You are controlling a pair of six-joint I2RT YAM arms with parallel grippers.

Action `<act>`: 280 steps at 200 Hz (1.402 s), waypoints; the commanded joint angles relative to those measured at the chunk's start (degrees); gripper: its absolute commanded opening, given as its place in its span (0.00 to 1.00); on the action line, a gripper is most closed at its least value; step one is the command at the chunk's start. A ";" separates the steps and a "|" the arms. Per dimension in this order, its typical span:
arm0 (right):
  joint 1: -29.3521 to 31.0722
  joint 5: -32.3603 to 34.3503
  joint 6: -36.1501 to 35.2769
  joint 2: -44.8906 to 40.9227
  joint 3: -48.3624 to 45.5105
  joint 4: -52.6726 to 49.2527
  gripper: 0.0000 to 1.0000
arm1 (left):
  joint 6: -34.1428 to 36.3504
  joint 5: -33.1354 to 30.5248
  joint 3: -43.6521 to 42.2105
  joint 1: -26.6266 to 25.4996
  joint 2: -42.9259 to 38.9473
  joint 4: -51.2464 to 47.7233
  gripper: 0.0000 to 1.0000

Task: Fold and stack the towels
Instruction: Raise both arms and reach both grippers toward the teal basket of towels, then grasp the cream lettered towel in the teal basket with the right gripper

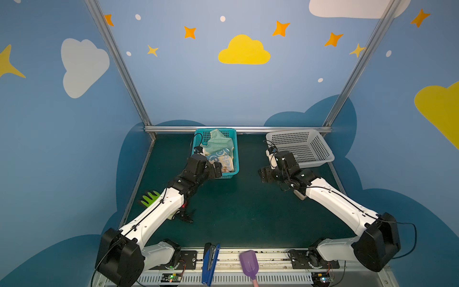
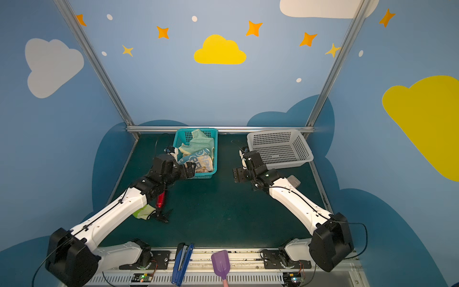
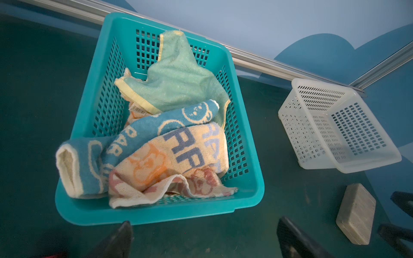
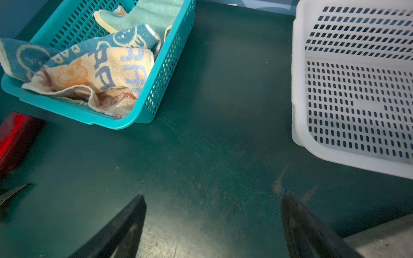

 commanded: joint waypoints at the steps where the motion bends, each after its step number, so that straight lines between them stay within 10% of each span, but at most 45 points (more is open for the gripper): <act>1: 0.59 1.23 0.48 1.02 1.06 1.75 0.90 | 1.33 0.03 5.69 -0.30 2.50 -4.17 1.00; 161: 1.08 0.43 1.09 2.74 -3.61 10.02 0.90 | -2.74 -7.75 34.91 -0.24 37.12 -22.94 0.80; 280: 1.08 -1.13 2.73 4.56 -2.50 10.17 0.90 | -3.81 -2.35 39.90 3.75 45.18 -21.73 0.15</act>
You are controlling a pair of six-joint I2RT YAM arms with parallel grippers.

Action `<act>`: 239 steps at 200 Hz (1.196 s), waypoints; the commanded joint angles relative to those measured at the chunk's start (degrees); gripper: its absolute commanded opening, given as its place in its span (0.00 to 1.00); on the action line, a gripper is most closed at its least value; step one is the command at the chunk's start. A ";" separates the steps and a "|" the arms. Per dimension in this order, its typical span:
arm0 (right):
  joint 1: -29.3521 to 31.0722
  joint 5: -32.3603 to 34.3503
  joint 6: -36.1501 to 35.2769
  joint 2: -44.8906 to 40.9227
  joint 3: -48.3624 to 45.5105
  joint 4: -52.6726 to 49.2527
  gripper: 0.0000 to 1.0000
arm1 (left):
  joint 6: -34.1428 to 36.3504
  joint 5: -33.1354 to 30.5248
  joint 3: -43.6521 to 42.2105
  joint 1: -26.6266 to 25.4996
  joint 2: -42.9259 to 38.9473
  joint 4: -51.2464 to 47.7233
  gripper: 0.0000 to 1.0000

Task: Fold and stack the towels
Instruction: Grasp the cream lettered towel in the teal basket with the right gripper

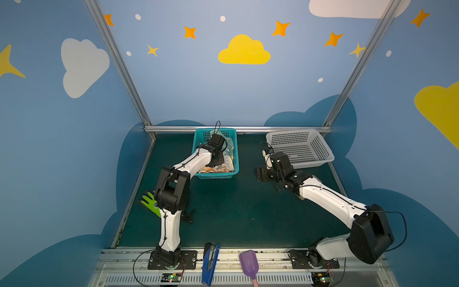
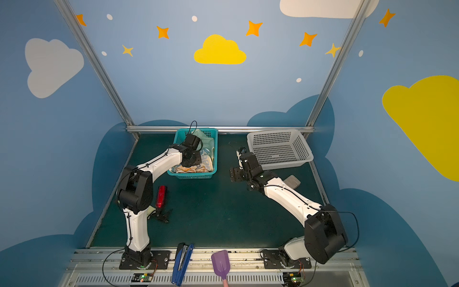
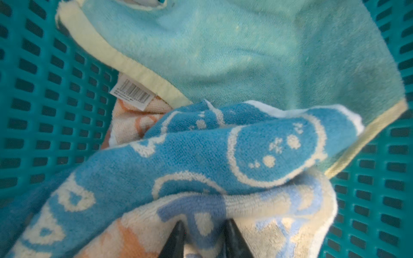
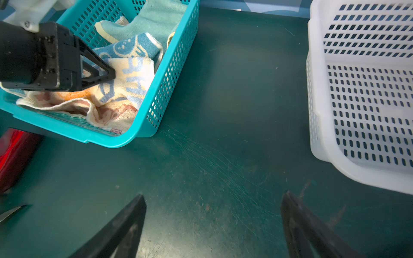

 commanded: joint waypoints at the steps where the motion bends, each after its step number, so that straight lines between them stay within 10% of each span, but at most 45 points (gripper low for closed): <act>1: 0.31 -0.74 0.68 0.95 0.56 0.58 0.90 | 0.36 1.22 1.50 -0.14 -0.32 -0.40 0.14; 115: 0.40 -7.46 0.19 3.93 2.04 2.89 0.90 | 4.79 8.43 -1.77 -1.63 -12.55 4.96 0.04; 188: 1.44 -23.58 -5.42 14.01 3.36 30.19 0.90 | 4.52 17.65 -3.96 -3.32 -16.98 7.26 0.04; 239: 3.12 -21.53 -3.85 21.93 8.41 38.85 0.90 | 3.63 24.42 -5.94 -3.47 -21.66 10.12 0.04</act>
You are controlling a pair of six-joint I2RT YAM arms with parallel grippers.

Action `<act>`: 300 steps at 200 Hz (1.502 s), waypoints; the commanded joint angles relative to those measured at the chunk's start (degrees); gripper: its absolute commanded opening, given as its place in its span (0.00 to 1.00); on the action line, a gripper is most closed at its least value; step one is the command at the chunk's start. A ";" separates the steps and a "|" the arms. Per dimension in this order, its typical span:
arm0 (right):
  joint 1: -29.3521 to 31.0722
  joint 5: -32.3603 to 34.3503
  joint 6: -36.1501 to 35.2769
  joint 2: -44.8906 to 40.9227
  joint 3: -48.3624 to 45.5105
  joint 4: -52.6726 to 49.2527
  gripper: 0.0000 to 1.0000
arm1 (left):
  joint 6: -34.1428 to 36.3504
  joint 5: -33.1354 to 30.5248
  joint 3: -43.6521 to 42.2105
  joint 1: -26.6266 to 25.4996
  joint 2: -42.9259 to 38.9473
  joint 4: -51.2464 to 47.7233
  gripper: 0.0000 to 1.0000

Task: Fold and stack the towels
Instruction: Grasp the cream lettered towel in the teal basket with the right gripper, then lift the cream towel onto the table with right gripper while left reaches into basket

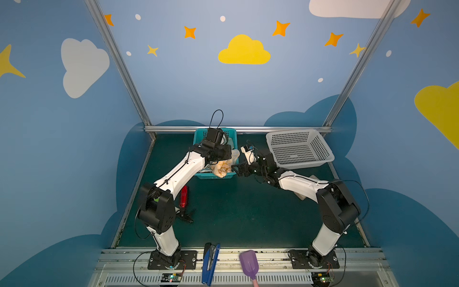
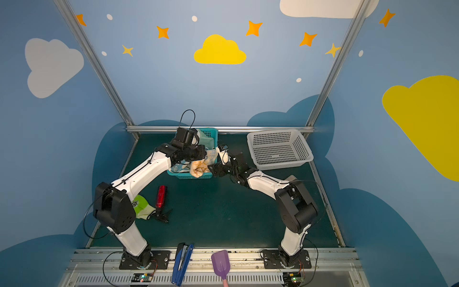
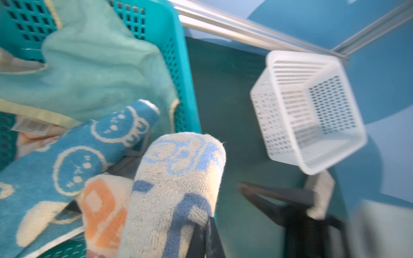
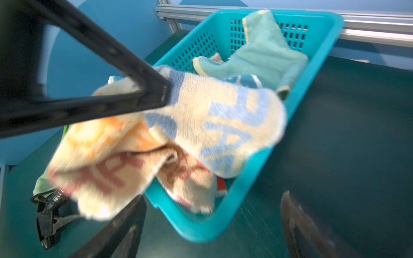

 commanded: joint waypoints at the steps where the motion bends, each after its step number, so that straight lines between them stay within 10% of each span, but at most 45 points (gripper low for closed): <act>1: 0.89 -0.03 0.32 1.21 2.58 8.52 0.90 | -0.50 4.91 -0.80 -0.13 -3.70 3.23 0.04; 63: 1.55 2.64 -0.21 5.25 7.83 11.73 0.73 | -0.63 8.30 -2.56 -0.20 -7.51 4.37 0.04; 99: 1.60 3.26 0.08 5.15 9.38 11.74 0.00 | -0.92 7.91 -3.95 -0.17 -9.72 4.86 0.04; 123: 1.60 5.01 -0.40 3.03 8.41 9.72 0.00 | -0.72 4.99 -5.29 -0.12 -11.54 4.86 0.06; 181: 1.08 21.12 -1.25 -12.72 -1.82 3.56 0.00 | 0.70 0.50 -9.25 -0.23 -16.83 7.65 0.76; 300: -1.13 32.15 -3.19 -36.53 -13.92 -21.98 0.00 | 2.78 -7.65 9.74 -3.98 11.51 -4.32 0.81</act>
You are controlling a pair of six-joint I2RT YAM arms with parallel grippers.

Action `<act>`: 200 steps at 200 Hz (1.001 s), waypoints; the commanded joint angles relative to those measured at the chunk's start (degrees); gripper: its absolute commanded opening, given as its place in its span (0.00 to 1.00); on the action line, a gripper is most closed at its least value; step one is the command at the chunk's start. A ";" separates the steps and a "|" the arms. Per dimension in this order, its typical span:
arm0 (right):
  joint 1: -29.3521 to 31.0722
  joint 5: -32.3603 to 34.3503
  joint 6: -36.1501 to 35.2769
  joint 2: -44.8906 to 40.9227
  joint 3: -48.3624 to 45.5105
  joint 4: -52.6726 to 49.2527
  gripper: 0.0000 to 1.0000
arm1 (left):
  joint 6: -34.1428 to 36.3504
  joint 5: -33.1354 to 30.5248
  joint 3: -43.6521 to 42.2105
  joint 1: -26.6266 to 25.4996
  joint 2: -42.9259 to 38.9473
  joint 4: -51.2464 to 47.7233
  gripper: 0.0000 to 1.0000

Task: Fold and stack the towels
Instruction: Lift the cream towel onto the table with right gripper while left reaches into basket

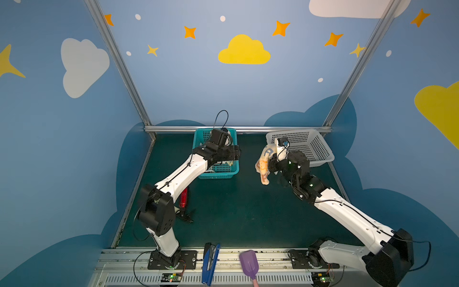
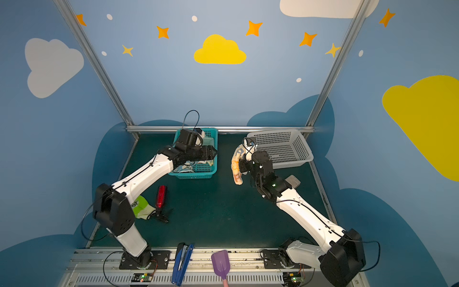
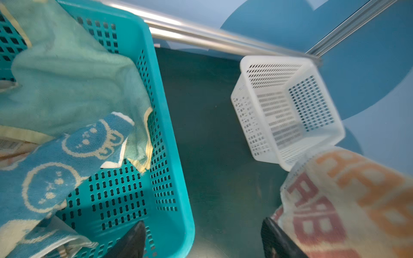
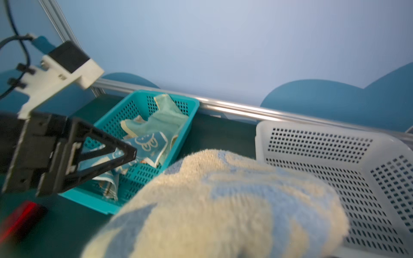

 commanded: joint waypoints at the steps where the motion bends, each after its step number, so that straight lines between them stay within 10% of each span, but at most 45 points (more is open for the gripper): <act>1: 0.05 1.69 1.29 -2.03 -3.80 -4.98 0.00 | 1.45 -4.88 8.01 -0.60 7.48 -6.77 0.81; 93: 0.14 1.20 3.07 -6.50 -8.91 -5.21 0.00 | 4.69 -20.91 62.33 -0.02 46.80 -38.43 0.82; 200: 0.23 -4.63 0.87 0.96 -4.52 -8.48 0.00 | 4.71 -23.66 33.40 8.92 30.26 -28.54 0.83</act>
